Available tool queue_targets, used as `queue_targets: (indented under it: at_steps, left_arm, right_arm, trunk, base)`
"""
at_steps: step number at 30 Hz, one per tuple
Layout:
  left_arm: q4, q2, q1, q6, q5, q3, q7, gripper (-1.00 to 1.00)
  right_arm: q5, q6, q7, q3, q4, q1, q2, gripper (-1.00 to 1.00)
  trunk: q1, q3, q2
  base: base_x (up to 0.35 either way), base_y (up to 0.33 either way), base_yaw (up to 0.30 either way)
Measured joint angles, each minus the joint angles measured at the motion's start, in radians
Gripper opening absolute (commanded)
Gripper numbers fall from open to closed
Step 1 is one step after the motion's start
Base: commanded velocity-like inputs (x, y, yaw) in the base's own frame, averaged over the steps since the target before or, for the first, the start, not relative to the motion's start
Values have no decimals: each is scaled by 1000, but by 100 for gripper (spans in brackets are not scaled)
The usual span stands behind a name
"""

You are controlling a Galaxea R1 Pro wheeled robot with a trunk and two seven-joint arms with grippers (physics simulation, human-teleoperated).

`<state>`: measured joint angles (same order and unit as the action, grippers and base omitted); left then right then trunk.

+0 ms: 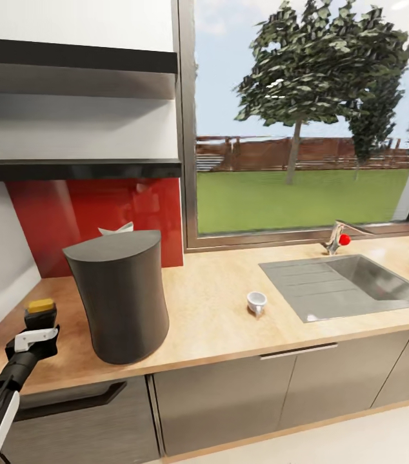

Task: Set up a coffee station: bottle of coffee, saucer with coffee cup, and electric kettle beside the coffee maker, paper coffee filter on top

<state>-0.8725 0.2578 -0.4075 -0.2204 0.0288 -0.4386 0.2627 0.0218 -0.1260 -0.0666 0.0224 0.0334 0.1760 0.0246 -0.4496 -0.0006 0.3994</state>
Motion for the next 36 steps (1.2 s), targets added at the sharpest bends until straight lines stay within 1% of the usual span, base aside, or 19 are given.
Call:
queue_targets:
  at_steps: [3, 8, 10, 17, 26, 31, 36]
  left_arm:
    - [1, -1, 0, 0, 1, 0, 0, -100]
    - [2, -2, 0, 0, 2, 0, 0, -100]
    - [1, -1, -1, 0, 1, 0, 0, -100]
    - [2, -3, 0, 0, 3, 1, 0, -100]
    - [2, -4, 0, 0, 4, 2, 0, -100]
    - [2, -3, 0, 0, 5, 2, 0, -100]
    - [2, -3, 0, 0, 4, 1, 0, -100]
  right_arm:
    - [0, 0, 1, 0, 0, 0, 0, 100]
    - [0, 0, 1, 0, 0, 0, 0, 100]
    - [0, 0, 0, 0, 0, 0, 0, 100]
    - [0, 0, 1, 0, 0, 0, 0, 100]
    - [0, 1, 1, 0, 0, 0, 0, 100]
    - [0, 1, 1, 0, 0, 0, 0, 100]
    - [0, 1, 1, 0, 0, 0, 0, 100]
  trunk:
    - [0, 0, 0]
    - [0, 0, 0]
    - [0, 0, 0]
    - [0, 0, 0]
    - [0, 0, 0]
    - [0, 0, 0]
    - [0, 0, 0]
  base:
    - [0, 281, -31]
    - [0, 296, -188]
    - [0, 121, -53]
    - [161, 40, -8]
    - [41, 5, 0]
    - [206, 0, 0]
    - [55, 0, -19]
